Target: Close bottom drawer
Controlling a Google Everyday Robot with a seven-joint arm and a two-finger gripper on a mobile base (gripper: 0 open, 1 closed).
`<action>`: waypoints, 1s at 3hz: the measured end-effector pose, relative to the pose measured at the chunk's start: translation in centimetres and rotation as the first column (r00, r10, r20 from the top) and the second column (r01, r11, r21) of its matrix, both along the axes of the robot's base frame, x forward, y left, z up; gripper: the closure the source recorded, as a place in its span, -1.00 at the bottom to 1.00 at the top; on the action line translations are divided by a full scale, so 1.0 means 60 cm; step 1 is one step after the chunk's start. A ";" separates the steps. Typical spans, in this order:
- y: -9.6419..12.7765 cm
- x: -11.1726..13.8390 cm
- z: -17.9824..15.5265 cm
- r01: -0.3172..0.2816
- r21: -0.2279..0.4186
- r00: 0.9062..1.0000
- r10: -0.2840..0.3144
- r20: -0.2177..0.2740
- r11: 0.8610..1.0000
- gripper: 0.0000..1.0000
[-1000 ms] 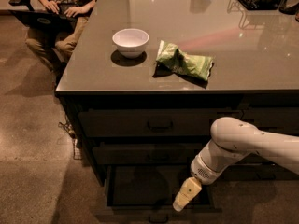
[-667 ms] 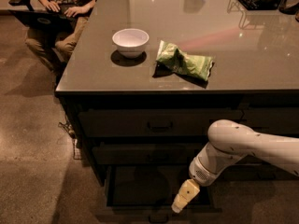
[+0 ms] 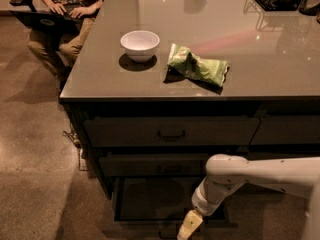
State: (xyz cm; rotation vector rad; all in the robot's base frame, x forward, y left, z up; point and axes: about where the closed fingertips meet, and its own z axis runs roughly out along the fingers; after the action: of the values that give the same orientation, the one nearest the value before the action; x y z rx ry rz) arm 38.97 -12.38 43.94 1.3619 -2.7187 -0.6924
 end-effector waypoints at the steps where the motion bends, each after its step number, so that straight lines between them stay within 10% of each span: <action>1: 0.006 -0.010 -0.084 0.004 0.006 1.000 -0.004 -0.022 1.000 -1.00; 3: 0.012 -0.039 -0.229 0.036 0.060 0.991 -0.028 -0.131 0.998 -0.94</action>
Offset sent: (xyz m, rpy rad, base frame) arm -0.0201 0.0054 -0.1522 0.0728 0.1284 -0.0434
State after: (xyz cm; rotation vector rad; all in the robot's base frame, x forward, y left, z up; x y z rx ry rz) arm 36.63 -11.64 30.17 1.2396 -2.6434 -0.8432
